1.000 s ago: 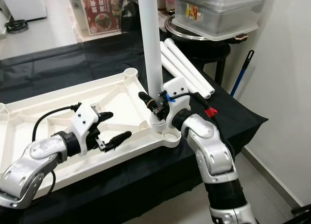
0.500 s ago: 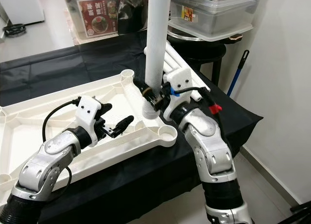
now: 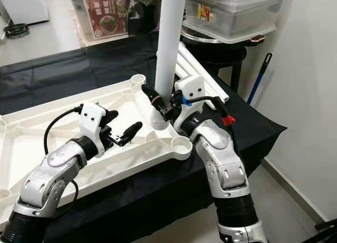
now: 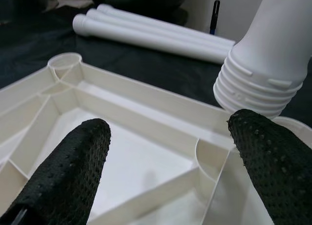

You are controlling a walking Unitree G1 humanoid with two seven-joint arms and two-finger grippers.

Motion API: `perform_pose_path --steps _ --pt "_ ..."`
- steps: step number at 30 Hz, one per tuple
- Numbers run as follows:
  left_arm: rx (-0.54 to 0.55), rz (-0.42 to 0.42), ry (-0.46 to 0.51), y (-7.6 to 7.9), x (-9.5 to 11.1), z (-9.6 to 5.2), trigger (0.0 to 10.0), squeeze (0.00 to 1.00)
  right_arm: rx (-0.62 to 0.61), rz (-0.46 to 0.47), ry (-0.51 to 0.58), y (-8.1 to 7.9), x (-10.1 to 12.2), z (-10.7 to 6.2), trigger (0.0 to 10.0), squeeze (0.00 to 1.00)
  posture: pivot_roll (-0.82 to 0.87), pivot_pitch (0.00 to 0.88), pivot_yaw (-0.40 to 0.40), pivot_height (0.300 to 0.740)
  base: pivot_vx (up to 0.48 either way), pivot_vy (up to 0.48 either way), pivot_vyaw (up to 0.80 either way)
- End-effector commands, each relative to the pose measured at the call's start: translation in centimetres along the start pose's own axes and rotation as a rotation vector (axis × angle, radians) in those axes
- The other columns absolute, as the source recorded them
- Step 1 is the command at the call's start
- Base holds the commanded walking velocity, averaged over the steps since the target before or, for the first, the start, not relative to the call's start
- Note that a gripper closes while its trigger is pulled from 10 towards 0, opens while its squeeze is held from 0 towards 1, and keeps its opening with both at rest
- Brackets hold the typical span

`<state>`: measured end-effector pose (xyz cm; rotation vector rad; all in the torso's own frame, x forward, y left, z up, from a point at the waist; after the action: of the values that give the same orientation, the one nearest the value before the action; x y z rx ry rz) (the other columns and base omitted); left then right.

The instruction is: Building children table

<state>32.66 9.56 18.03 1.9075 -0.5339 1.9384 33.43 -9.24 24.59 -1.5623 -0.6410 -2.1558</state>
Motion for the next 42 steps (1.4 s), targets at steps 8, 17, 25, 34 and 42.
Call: perform_pose_path --steps 8,17,25,34,42 --pt "0.016 -0.010 -0.009 -0.4 -0.4 -0.1 10.0 0.00 0.002 0.004 0.009 -0.1 0.0 0.1 10.0 0.00 -0.03 0.059 0.030 0.740 -0.300 0.000 0.00" --pt "0.096 0.021 0.049 -1.7 0.6 0.0 10.0 0.00 -0.003 0.003 0.012 0.0 0.1 0.2 10.0 0.00 -0.03 0.061 0.026 0.740 -0.067 0.000 0.00" --pt "0.114 0.036 0.044 -1.4 0.4 0.2 10.0 0.00 0.000 0.010 0.019 -0.2 0.1 0.3 10.0 0.00 -0.03 0.060 0.027 0.740 0.000 -0.146 0.00" --pt "0.128 -0.004 0.051 -1.0 0.3 0.7 10.0 0.00 -0.014 0.003 0.019 0.1 0.1 0.5 10.0 0.00 -0.03 0.063 0.024 0.740 0.000 -0.390 0.00" --pt "0.112 0.001 0.072 -0.7 0.6 0.7 10.0 0.00 -0.024 -0.001 0.014 0.3 0.0 0.5 10.0 0.00 -0.03 0.064 0.024 0.740 0.000 0.000 0.00"
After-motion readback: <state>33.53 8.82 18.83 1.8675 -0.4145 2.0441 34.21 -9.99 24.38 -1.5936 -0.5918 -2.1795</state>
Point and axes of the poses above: a point about 5 cm out from each wrist's last joint towards the gripper, its own z axis pointing out of the wrist towards the gripper, its own x axis along the axis of the wrist's last joint, y = z × x, the point moved 4 cm from there along z, pointing out of the wrist towards the gripper, and after that the axes turned 2 degrees about -z, right-handed, at the moved point
